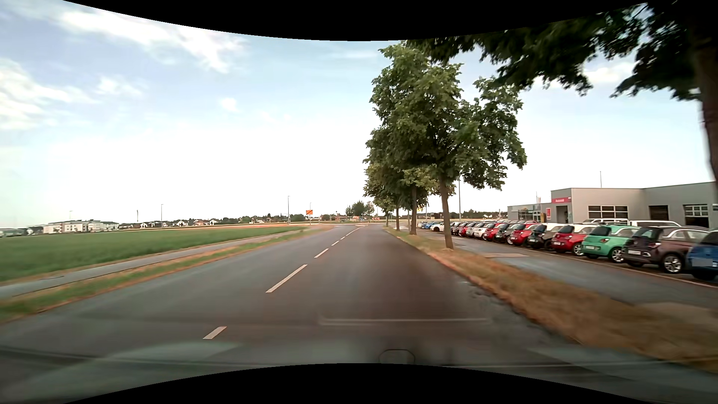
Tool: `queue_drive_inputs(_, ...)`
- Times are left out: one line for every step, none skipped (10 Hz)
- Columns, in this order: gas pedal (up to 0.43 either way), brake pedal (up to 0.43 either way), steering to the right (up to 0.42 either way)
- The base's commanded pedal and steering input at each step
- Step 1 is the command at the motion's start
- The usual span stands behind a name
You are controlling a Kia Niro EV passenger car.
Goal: Follow the waypoints while adhering to traffic rules and regulations
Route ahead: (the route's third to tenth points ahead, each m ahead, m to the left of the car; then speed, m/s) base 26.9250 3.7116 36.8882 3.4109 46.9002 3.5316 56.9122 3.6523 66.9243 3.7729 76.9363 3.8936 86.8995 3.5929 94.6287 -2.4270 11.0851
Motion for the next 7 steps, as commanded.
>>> queue_drive_inputs(0.000, 0.000, -0.004)
queue_drive_inputs(0.000, 0.000, -0.003)
queue_drive_inputs(0.000, 0.000, -0.003)
queue_drive_inputs(0.000, 0.000, -0.003)
queue_drive_inputs(0.000, 0.000, -0.003)
queue_drive_inputs(0.000, 0.000, -0.003)
queue_drive_inputs(0.000, 0.000, -0.004)
